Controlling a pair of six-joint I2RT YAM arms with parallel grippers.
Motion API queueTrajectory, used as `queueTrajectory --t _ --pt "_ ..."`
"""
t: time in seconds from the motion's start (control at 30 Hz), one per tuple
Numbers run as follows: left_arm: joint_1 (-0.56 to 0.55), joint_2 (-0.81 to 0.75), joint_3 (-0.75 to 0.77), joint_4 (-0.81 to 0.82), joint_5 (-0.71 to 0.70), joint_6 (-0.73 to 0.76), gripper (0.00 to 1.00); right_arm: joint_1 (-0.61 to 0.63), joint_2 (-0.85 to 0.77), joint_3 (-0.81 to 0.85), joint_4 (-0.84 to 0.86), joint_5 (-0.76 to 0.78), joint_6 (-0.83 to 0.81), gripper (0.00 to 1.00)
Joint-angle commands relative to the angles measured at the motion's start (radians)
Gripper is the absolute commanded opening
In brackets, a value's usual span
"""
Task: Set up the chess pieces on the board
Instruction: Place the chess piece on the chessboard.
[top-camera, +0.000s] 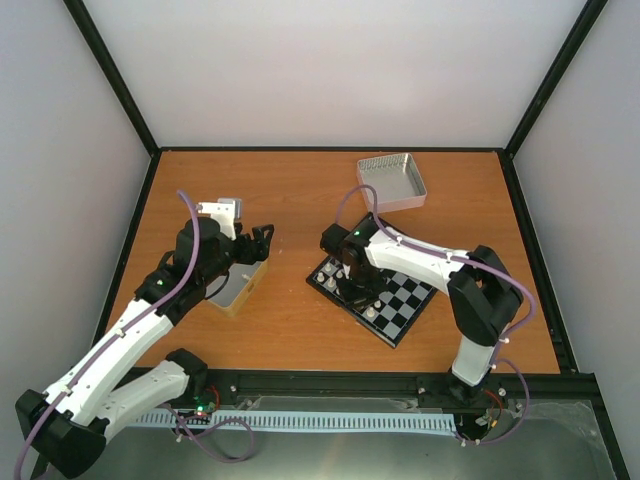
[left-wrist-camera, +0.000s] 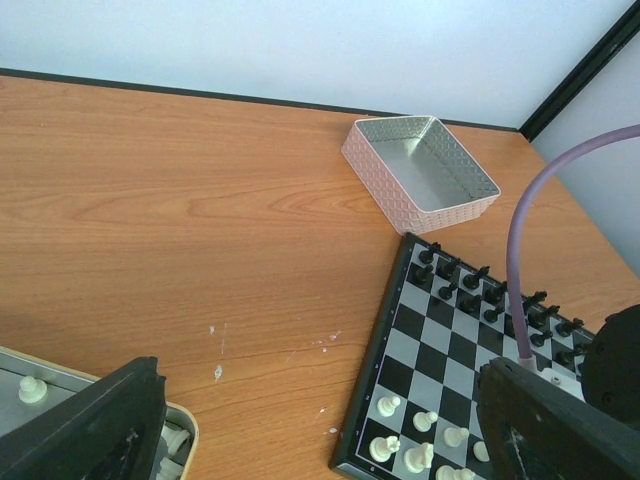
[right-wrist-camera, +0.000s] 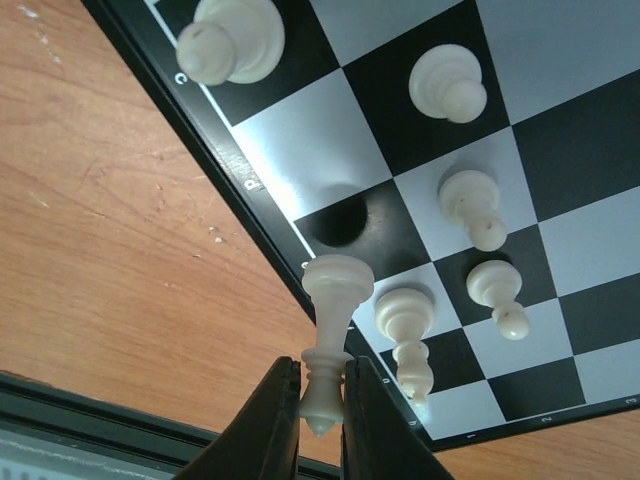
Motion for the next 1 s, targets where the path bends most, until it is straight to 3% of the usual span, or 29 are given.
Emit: queueTrajectory --t 0.0,0.97 --pt "0.002 -0.003 0.005 0.007 -0.009 0.018 0.86 0.007 0.029 0.028 -0.034 0.042 -0.023 0.10" --pt "0.002 0.006 0.007 0.000 -0.015 0.022 0.87 0.005 0.038 0.051 -0.027 0.064 -0.029 0.26"
